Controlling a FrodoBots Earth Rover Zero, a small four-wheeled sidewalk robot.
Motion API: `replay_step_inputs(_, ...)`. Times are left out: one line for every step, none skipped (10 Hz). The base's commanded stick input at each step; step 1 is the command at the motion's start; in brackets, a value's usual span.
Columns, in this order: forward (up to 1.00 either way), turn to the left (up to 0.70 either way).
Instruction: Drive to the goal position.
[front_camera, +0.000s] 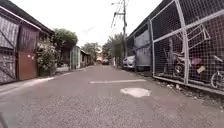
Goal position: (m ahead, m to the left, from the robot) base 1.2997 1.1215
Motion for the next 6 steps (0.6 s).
replay_step_inputs(0.5,0.0)
replay_step_inputs(0.5,0.0)
replay_step_inputs(0.5,0.0)
replay_step_inputs(0.5,0.0)
replay_step_inputs(0.5,0.0)
replay_step_inputs(0.5,0.0)
